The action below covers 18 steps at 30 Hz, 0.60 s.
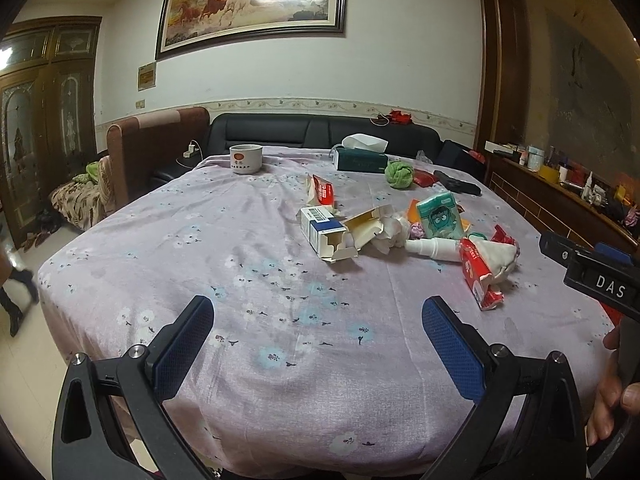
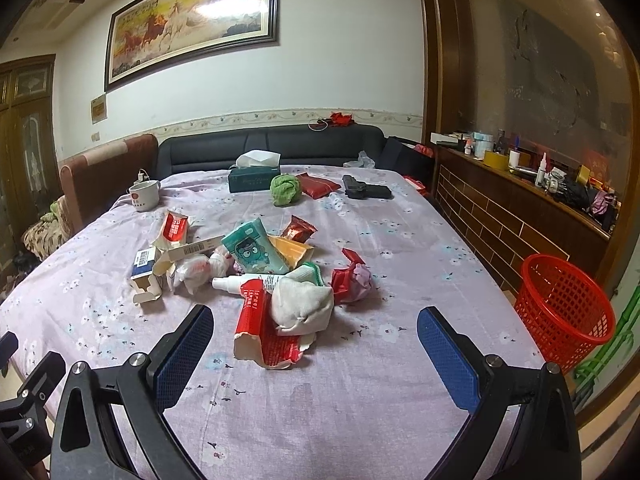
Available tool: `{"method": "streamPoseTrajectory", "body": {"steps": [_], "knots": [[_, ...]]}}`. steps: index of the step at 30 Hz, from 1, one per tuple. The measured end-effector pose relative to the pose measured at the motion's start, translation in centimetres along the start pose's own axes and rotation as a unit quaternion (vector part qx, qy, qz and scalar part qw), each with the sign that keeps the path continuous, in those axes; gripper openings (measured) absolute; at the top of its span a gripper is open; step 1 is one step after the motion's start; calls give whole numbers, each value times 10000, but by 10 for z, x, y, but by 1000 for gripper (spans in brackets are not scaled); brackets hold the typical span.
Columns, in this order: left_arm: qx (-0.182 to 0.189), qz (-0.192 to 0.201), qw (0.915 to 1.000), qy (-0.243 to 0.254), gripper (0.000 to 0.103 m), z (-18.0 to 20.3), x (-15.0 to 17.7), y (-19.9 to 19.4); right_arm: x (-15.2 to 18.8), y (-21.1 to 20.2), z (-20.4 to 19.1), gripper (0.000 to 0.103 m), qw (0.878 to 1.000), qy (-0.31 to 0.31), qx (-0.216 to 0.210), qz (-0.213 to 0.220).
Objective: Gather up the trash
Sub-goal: 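Move both tools toward the pile of trash on the bed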
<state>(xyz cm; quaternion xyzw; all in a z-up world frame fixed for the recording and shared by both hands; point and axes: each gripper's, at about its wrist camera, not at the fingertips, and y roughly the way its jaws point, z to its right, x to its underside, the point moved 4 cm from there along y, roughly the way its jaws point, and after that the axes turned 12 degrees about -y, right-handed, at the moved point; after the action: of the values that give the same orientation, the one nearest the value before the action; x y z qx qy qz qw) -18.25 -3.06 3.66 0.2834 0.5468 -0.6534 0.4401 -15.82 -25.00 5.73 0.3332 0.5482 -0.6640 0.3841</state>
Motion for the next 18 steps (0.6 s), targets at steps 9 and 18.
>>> {"method": "streamPoseTrajectory", "body": {"steps": [9,18], "knots": [[-7,-67,10000,-20,103,-1,1,2,0,2,-1,103,9999,-85,43,-33],[-6,-86,10000,-17,103,0,2,4,3,5,-2,103,9999,-112,33,-80]]}}
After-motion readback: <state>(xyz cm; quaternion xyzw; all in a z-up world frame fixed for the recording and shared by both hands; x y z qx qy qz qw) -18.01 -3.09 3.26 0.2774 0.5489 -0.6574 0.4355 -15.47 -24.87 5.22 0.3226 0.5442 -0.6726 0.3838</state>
